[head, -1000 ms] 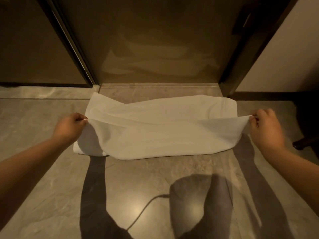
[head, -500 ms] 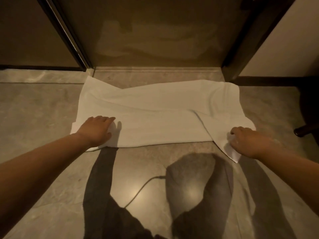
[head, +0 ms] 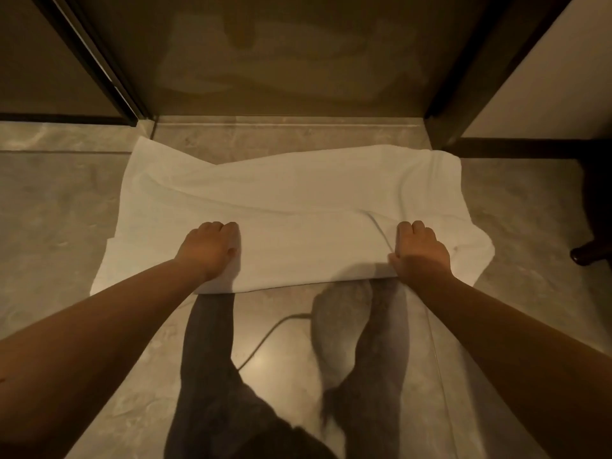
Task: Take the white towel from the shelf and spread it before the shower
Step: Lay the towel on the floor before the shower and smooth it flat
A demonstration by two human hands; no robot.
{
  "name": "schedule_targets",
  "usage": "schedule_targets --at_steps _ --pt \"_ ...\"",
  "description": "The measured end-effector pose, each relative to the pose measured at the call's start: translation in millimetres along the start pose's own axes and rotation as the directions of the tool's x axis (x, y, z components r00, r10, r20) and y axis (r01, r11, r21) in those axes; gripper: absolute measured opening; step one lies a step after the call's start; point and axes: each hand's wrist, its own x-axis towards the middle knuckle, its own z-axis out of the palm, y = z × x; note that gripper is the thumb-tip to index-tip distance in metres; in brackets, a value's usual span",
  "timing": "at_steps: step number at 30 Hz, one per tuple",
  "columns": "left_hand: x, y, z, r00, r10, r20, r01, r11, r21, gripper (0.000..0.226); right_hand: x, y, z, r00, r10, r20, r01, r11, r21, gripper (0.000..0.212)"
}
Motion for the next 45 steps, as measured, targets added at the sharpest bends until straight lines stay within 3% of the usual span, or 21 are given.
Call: schedule_targets --at_steps 5,11,15,19,22,26,30,35,41,45 --pt "11 9 3 0.997 -0.066 -0.037 0.062 0.993 -0.099 0.039 9 -6 8 0.998 0.003 -0.064 -0.006 0.999 -0.043 0.024" --pt "18 13 4 0.993 -0.065 -0.097 0.049 0.986 -0.156 0.028 15 -1 13 0.997 0.028 -0.070 -0.025 0.999 0.034 0.023" --pt "9 11 -7 0.988 0.037 -0.147 -0.066 0.977 -0.201 0.009 5 10 4 0.976 0.003 -0.218 0.045 0.976 0.213 0.013" --pt "-25 11 -12 0.944 0.288 -0.160 -0.305 0.947 -0.097 0.008 -18 29 -4 0.948 -0.040 -0.315 0.133 0.950 0.282 0.011" --pt "-55 16 -14 0.915 0.395 -0.082 -0.398 0.917 -0.015 0.010 -40 46 -6 0.966 -0.150 -0.211 0.198 0.954 0.227 0.012" --pt "-92 25 -15 0.898 0.440 0.002 -0.439 0.897 -0.049 0.014 -67 60 -12 0.941 -0.338 -0.004 0.336 0.933 0.129 0.012" --pt "-127 32 -5 0.862 0.497 0.100 -0.496 0.867 -0.038 0.017 -95 79 -7 0.915 -0.403 0.029 0.399 0.913 0.086 0.014" --pt "-149 43 16 0.849 0.470 0.241 -0.492 0.870 0.035 0.026 -116 89 3 0.846 -0.523 0.104 0.519 0.852 0.068 0.018" --pt "-150 47 22 0.830 0.463 0.311 -0.504 0.861 0.062 0.031 -116 90 7 0.827 -0.518 0.218 0.522 0.852 0.042 0.025" --pt "-153 46 24 0.843 0.446 0.301 -0.470 0.883 0.008 0.019 -112 93 10 0.839 -0.476 0.265 0.476 0.877 0.068 0.027"
